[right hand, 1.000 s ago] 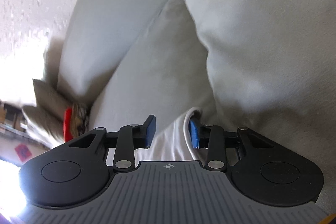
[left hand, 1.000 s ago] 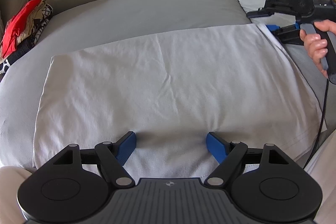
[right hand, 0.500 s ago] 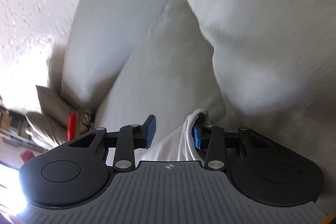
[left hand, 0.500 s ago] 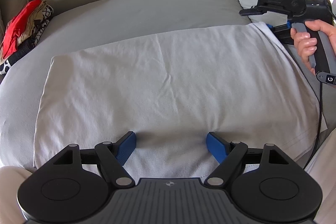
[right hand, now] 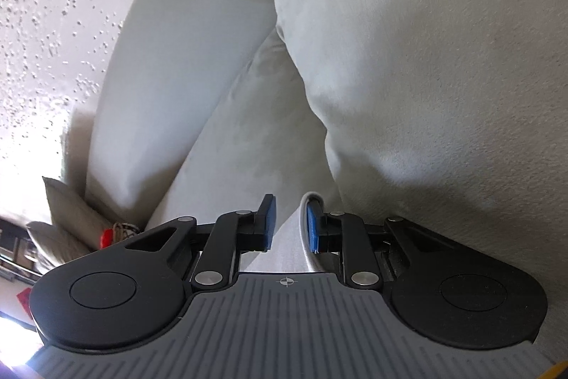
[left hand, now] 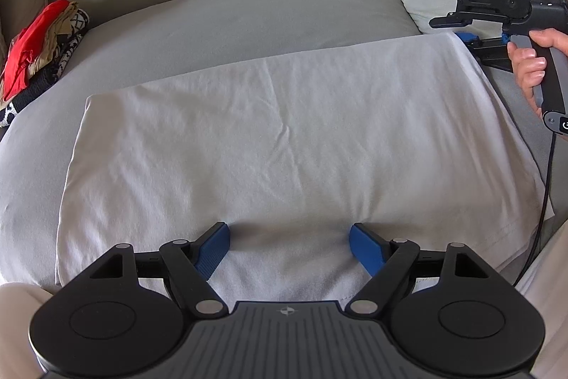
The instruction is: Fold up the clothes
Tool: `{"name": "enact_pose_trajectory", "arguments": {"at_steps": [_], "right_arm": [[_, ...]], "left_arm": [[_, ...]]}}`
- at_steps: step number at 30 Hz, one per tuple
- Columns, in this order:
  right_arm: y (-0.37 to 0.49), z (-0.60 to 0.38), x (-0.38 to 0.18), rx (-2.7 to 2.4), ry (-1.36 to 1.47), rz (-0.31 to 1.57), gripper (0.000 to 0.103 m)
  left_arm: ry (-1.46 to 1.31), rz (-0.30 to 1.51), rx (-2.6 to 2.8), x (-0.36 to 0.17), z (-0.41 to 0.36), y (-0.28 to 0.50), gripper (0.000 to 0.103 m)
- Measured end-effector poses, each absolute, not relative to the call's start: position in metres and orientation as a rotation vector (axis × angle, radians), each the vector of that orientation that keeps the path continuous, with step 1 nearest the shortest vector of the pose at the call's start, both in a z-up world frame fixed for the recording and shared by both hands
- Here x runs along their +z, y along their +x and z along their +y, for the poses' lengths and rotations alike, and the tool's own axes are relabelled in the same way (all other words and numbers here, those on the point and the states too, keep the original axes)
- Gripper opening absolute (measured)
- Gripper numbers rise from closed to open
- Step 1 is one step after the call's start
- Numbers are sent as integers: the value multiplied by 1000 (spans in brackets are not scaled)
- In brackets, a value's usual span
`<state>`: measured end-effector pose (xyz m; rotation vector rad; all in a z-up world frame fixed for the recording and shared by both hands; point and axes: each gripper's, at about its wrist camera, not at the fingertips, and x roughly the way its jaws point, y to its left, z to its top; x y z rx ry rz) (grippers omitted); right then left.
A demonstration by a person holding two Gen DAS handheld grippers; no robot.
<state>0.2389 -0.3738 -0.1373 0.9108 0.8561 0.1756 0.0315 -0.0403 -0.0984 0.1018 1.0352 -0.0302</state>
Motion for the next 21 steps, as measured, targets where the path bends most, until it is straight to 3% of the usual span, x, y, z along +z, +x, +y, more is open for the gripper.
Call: {"name": "enact_pose_trajectory", "arguments": {"at_steps": [19,21], "right_arm": [[224,-373,-114,142,828,785,27],[220,-379,-112,70,810,775,48]], "left_arm": [[105,1028,-32,-101,-39,29,80],[104,1027,-33,-102,-38,29,80]]}}
